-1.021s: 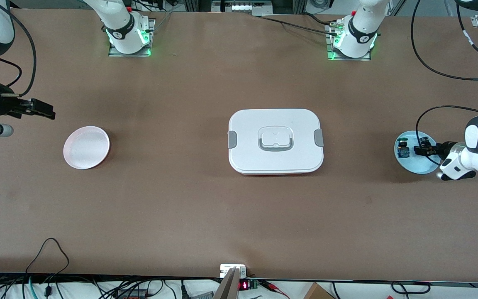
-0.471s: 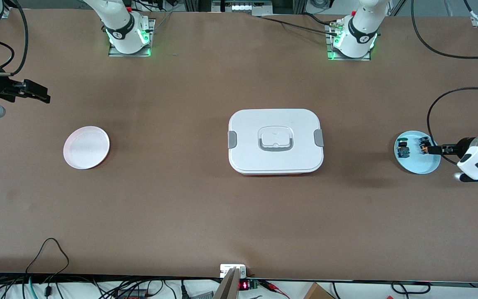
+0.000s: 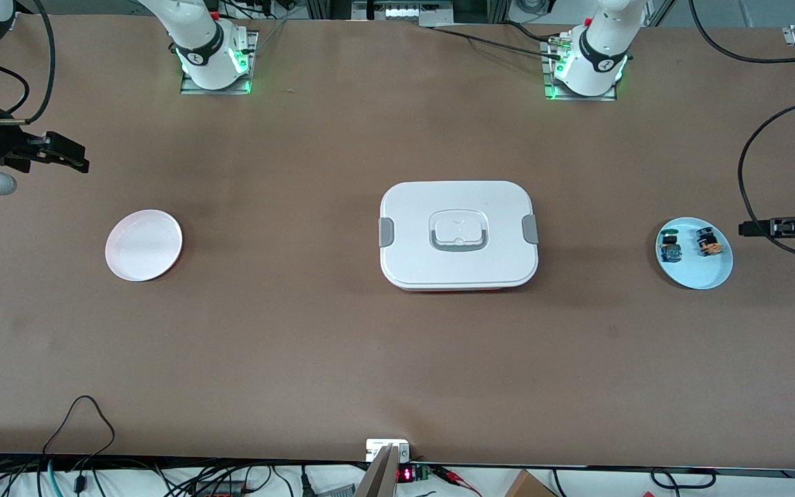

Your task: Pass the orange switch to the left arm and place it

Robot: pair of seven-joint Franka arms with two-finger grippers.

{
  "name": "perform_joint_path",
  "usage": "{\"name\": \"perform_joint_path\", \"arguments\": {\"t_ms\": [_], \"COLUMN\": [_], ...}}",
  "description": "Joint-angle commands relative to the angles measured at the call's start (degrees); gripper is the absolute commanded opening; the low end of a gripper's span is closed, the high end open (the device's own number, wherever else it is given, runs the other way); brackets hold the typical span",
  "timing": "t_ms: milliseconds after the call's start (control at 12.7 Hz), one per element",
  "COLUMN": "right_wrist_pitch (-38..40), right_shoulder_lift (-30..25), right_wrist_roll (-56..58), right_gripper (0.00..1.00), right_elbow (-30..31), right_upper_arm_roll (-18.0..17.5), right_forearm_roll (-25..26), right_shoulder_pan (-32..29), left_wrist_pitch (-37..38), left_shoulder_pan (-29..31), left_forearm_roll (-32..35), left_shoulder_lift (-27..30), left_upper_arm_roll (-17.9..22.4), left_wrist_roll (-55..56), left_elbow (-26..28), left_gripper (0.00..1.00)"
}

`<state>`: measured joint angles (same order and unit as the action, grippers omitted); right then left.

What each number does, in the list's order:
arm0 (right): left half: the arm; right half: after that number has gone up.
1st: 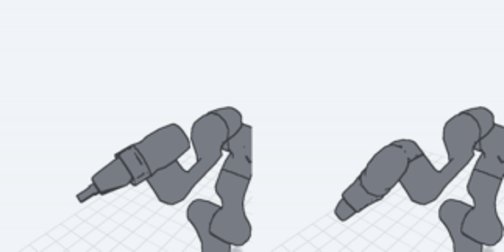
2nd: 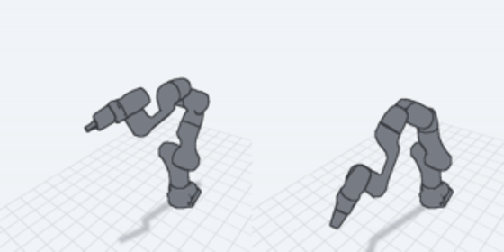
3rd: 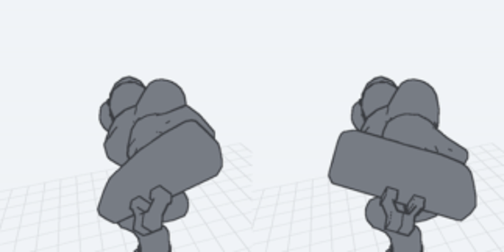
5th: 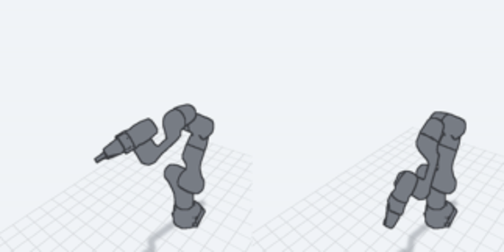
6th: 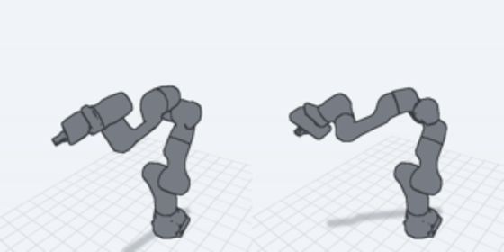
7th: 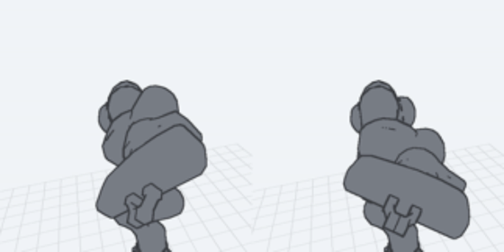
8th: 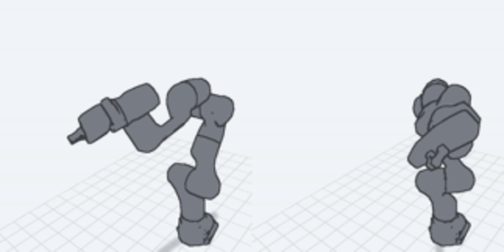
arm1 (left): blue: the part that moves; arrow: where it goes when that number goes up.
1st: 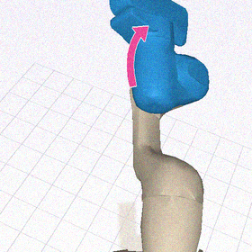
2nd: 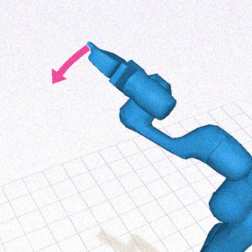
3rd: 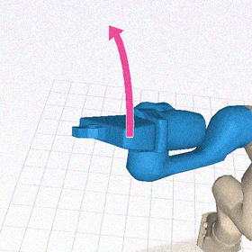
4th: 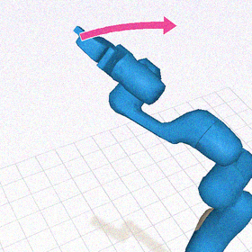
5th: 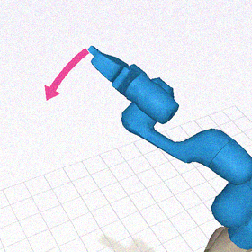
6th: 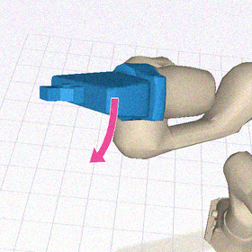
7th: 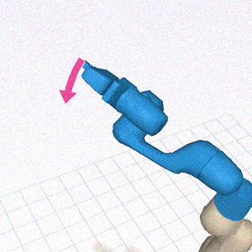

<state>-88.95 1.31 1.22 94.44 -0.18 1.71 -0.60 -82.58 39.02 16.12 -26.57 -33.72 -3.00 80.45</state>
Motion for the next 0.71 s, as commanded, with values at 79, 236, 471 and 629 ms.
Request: {"name": "perform_joint_path", "arguments": {"t_ms": [79, 236, 471, 629], "right_wrist_pitch": [-0.52, -0.61, -0.87, -0.78], "right_shoulder_lift": [-0.08, -0.08, -0.16, -0.16], "right_wrist_roll": [0.36, 0.36, 0.36, 0.36], "right_gripper": [1.00, 1.00, 1.00, 1.00], "right_elbow": [-0.22, -0.13, -0.22, -0.13], "right_upper_arm_roll": [0.00, 0.18, 0.09, 0.00], "right_forearm_roll": [-1.26, -1.09, -1.00, -1.09], "right_shoulder_pan": [-0.45, -0.54, -0.37, -0.36], "left_wrist_pitch": [6.19, 6.29, 5.76, 5.67], "left_shoulder_pan": [0.53, 0.53, -3.14, -9.45], "left_forearm_roll": [-3.81, -3.90, -5.31, -5.13], "left_shoulder_lift": [0.80, 2.65, 8.36, 12.75], "left_upper_arm_roll": [-1.96, -3.54, -2.58, 1.26], "left_wrist_roll": [-1.74, -1.83, -1.74, -1.74], "left_elbow": [-4.69, -4.77, -4.25, -3.20], "left_gripper": [1.00, 1.00, 1.00, 1.00]}}
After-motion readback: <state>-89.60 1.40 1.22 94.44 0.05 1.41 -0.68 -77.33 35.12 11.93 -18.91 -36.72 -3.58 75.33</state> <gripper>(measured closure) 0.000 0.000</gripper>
